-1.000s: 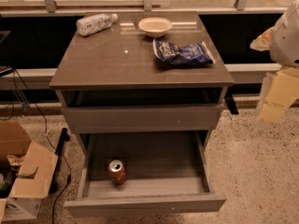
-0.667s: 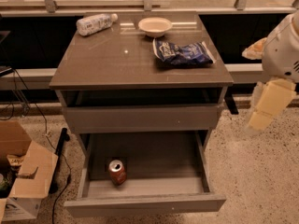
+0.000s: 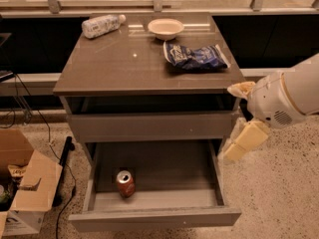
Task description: Pick coke can from middle drawer and place on counter
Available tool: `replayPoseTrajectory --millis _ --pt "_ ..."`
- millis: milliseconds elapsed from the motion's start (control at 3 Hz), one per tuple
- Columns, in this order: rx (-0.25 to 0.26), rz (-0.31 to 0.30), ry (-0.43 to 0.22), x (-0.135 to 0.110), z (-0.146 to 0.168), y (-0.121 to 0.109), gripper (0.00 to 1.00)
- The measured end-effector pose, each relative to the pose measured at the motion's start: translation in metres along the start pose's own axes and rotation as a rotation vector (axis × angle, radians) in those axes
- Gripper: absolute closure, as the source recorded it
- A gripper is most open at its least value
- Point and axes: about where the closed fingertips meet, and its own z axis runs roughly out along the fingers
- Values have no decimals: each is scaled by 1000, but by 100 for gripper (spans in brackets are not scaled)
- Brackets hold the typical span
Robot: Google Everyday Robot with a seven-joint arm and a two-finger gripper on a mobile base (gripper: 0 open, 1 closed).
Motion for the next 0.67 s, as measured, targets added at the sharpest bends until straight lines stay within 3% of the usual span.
replayPoseTrajectory --millis 333,667 --pt "-5 20 -58 -16 -1 2 0" --pt "-6 20 -58 -16 0 2 0"
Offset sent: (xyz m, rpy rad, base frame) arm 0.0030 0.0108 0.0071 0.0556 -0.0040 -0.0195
